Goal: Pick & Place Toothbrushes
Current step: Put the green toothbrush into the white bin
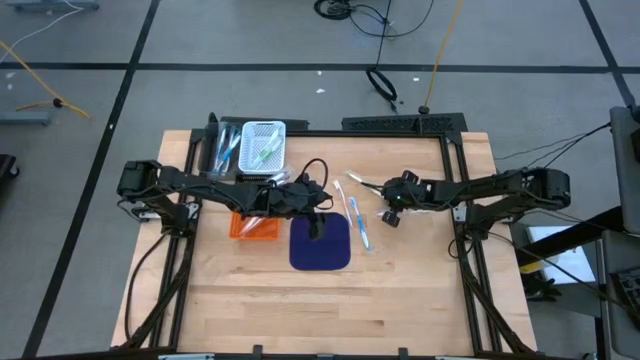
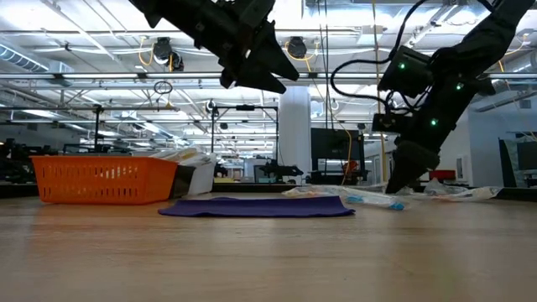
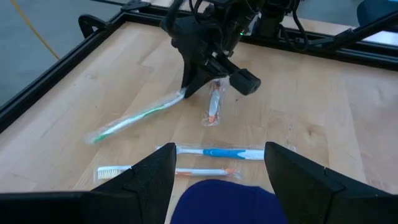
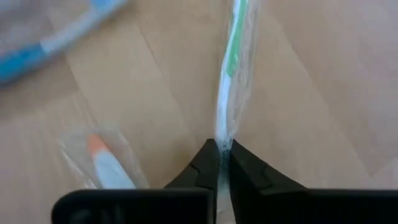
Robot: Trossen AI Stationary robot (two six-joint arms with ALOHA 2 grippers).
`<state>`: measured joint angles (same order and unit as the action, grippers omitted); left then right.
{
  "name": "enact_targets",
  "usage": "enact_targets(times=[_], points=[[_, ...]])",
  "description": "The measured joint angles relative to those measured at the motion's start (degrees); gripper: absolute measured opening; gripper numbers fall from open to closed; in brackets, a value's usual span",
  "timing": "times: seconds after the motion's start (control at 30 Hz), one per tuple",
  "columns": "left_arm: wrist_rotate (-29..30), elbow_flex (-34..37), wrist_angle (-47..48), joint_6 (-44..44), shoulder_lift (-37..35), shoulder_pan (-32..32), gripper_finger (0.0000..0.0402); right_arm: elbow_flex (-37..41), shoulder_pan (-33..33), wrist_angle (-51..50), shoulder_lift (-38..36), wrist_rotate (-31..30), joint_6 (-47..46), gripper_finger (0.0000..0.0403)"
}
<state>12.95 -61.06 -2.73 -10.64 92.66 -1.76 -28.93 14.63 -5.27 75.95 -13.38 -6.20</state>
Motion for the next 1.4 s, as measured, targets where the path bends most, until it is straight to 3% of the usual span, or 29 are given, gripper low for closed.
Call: enact_targets(times=[0.27, 0.6, 0.9, 1.13, 1.4], points=[[0.1, 0.0, -2.3, -0.7, 0.0, 0.0, 0.0244, 0.0, -1.8, 3.8, -10.9, -0.1, -2.7, 0.0005], [0.7, 0.0, -19.5, 0.8, 0.0, 0.2, 0.0244, 0.0, -10.3, 19.2, -22.2, 0.0, 0.3, 0.0005], [2.4, 0.0, -29.1, 2.7, 0.0, 0.2, 0.0244, 0.0, -17.8, 26.7, -23.2, -0.5, 3.3, 0.0005], [2.6, 0.0, -30.5, 2.7, 0.0, 0.2, 0.0244, 0.0, -22.2, 29.0, -23.3, -6.0, 6.4, 0.0005], [2.6, 0.0, -30.9, 2.8, 0.0, 0.2, 0.0244, 0.0, -23.9, 30.3, -23.3, -6.3, 7.2, 0.0005]])
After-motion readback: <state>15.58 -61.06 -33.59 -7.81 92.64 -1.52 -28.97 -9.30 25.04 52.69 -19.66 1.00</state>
